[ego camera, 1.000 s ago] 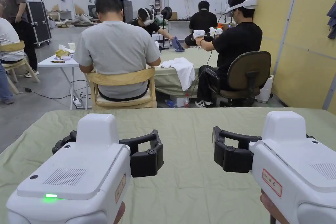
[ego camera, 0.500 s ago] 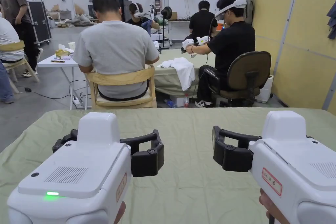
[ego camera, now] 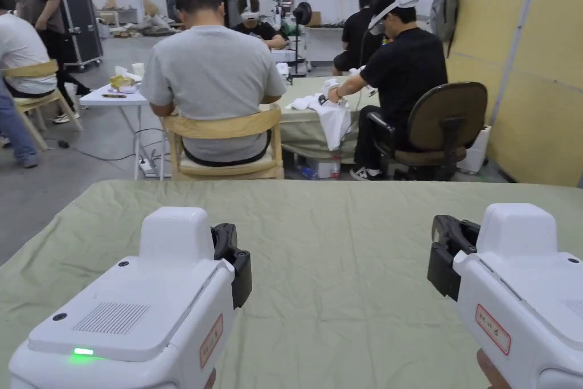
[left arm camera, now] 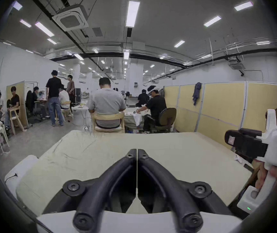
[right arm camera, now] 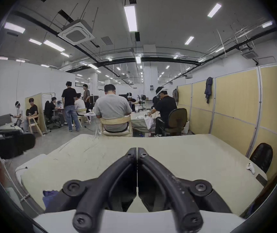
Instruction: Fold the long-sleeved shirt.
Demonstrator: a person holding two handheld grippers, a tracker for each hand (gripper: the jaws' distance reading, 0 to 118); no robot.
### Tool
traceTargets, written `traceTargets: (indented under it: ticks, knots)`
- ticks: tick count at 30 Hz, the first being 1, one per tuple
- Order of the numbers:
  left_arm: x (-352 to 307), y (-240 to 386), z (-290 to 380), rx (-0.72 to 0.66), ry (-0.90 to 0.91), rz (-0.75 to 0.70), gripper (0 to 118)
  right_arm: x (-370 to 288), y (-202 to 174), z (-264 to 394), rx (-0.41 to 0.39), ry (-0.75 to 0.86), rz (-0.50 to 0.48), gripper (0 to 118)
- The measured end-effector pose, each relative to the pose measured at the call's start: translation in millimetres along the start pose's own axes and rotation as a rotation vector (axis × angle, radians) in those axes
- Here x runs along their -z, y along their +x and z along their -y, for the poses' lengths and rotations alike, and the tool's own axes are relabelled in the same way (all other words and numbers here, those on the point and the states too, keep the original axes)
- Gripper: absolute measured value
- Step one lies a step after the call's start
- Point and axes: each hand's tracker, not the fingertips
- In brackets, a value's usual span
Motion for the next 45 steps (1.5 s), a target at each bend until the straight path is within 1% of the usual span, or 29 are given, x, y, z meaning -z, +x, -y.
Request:
traceTargets:
  ticks: [1,3,5,7,9,11,12,13,14,16,18,19,20,21,22,23,24,25,27,29,30,32,34,35,37,39,41,42,45]
  knots:
    - [-23,-2,-8,0.010,0.002,-0.043,0,4,-9,1,-0.018,0.004,0.011,3]
    - [-66,12,8,-0.014,0.023,-0.121,0,17,-30,4,-0.028,-0.002,-0.020,3]
    - [-131,37,36,-0.053,-0.001,-0.225,0,28,-65,6,0.002,-0.016,-0.146,3]
    - [-190,78,59,-0.076,-0.033,-0.319,0,37,-104,6,0.002,-0.027,-0.265,3]
    - [-259,113,62,-0.076,-0.048,-0.438,0,39,-147,6,-0.011,-0.031,-0.381,3]
    - [-331,157,58,-0.064,-0.077,-0.574,0,41,-191,9,-0.020,-0.042,-0.552,3]
    - [-354,173,60,-0.065,-0.093,-0.615,0,40,-205,11,-0.024,-0.045,-0.621,4]
    - [-363,186,70,-0.075,-0.106,-0.633,0,37,-218,14,-0.016,-0.044,-0.676,4]
    - [-361,199,85,-0.090,-0.119,-0.638,0,34,-226,17,-0.013,-0.035,-0.706,4]
    - [-347,204,103,-0.104,-0.155,-0.607,0,34,-231,19,-0.035,-0.032,-0.732,4]
    - [-341,200,116,-0.097,-0.181,-0.586,0,38,-227,20,-0.041,-0.043,-0.727,4]
    - [-337,197,127,-0.096,-0.194,-0.572,6,36,-220,21,-0.042,-0.057,-0.726,4]
    - [-325,194,148,-0.107,-0.212,-0.540,19,38,-212,24,-0.045,-0.075,-0.727,3]
    - [-313,189,155,-0.096,-0.224,-0.512,60,41,-204,26,-0.054,-0.093,-0.723,4]
    - [-295,192,201,-0.131,-0.241,-0.464,100,44,-193,31,-0.068,-0.115,-0.702,3]
    - [-289,193,235,-0.148,-0.280,-0.430,118,38,-182,39,-0.084,-0.133,-0.668,3]
    - [-292,193,261,-0.158,-0.329,-0.411,113,39,-174,43,-0.097,-0.148,-0.646,3]
    - [-290,196,295,-0.186,-0.358,-0.395,113,43,-165,49,-0.117,-0.172,-0.623,3]
    - [-317,194,327,-0.177,-0.473,-0.386,114,37,-151,60,-0.130,-0.214,-0.579,3]
    - [-352,201,376,-0.208,-0.594,-0.370,114,41,-138,72,-0.113,-0.265,-0.539,3]
    - [-374,209,399,-0.232,-0.619,-0.376,114,44,-134,76,-0.102,-0.286,-0.526,3]
    - [-386,227,458,-0.293,-0.619,-0.358,114,42,-125,88,-0.077,-0.325,-0.500,3]
    - [-390,236,504,-0.319,-0.642,-0.322,109,46,-122,92,-0.068,-0.346,-0.483,3]
    - [-403,238,512,-0.323,-0.675,-0.316,102,45,-122,94,-0.067,-0.351,-0.478,3]
    - [-415,247,523,-0.344,-0.709,-0.301,70,45,-121,93,-0.069,-0.353,-0.470,3]
    - [-396,252,510,-0.368,-0.647,-0.298,24,43,-120,88,-0.077,-0.342,-0.466,3]
    - [-365,218,440,-0.287,-0.594,-0.288,22,39,-117,84,-0.074,-0.317,-0.454,3]
    - [-342,209,432,-0.269,-0.572,-0.262,21,38,-115,82,-0.069,-0.309,-0.451,3]
    - [-274,184,353,-0.207,-0.487,-0.179,20,35,-105,76,-0.016,-0.268,-0.433,3]
